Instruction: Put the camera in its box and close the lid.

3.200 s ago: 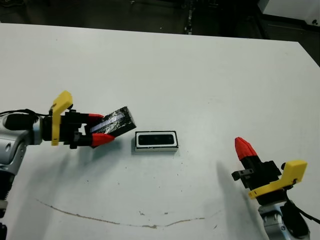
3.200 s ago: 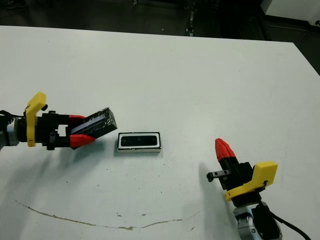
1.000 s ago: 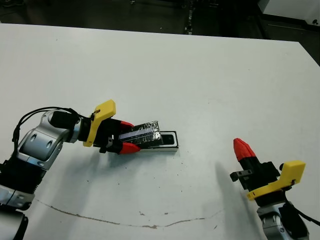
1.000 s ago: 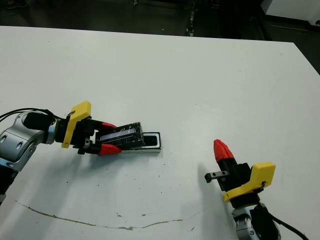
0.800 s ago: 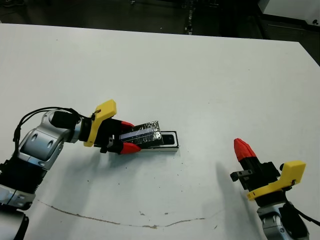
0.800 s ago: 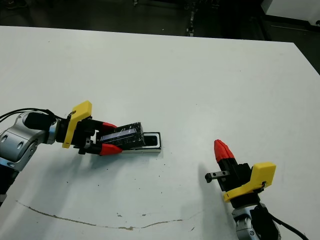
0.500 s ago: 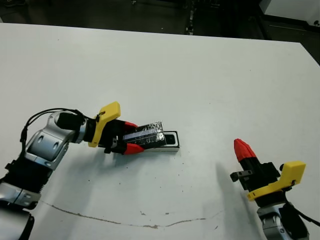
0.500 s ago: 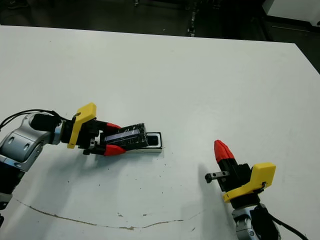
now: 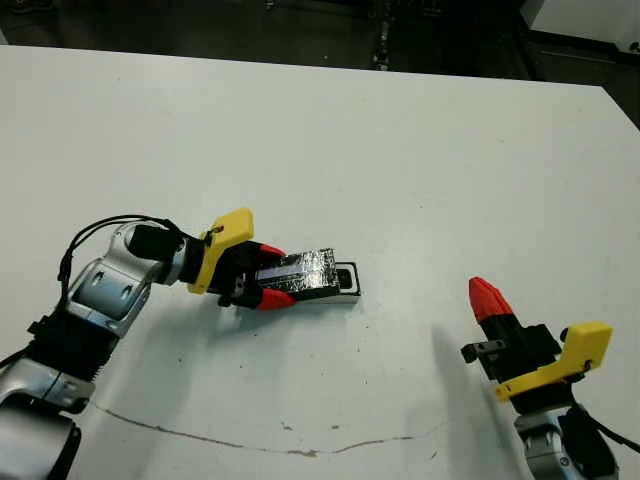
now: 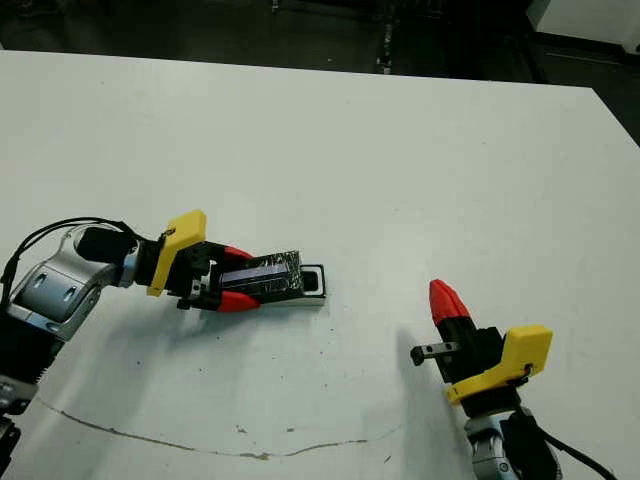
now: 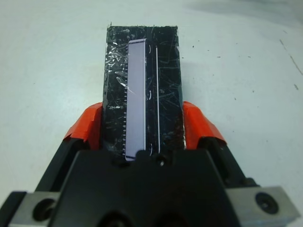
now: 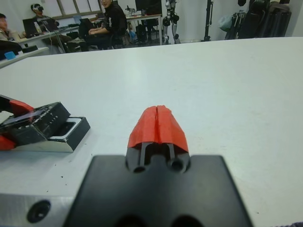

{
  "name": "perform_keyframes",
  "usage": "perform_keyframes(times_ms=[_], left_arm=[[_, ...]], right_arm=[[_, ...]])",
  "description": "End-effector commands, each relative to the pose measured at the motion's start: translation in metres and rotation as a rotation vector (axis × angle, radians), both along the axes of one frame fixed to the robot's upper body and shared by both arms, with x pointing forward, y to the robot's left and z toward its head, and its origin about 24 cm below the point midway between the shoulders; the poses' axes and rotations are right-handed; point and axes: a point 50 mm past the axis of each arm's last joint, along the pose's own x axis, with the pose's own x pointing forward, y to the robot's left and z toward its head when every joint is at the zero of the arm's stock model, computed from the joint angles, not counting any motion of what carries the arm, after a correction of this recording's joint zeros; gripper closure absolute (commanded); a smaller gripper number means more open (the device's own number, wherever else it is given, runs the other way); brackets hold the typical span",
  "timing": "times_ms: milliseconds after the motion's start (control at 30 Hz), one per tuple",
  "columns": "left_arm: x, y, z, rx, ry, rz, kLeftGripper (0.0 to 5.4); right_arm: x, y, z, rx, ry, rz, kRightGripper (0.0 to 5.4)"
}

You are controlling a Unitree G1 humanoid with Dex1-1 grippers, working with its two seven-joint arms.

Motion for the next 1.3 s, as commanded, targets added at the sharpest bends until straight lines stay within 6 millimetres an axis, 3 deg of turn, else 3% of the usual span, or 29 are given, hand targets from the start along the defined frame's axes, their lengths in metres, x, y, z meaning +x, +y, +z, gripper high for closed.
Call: perform_keyframes(times_ms=[33,700,1300], left_arm=[[-0.011,-0.021,-0.026,-0.007,0.131,-0.078,2.23],[-0.002,-0.063,-0.037,0.052,0.172,-0.151,2.23],[-0.003,-0.067,-0.045,0.169,0.163,-0.135,2.24]], right_arm=[[-0.001,-0.004,0.0,-0.032,0.012,-0.003,5.4],[-0.003,-0.006,0.001,-0.042,0.01,0.009,5.4],[-0.005,-0.003,-0.001,-0.029,0.023,0.003,5.4]])
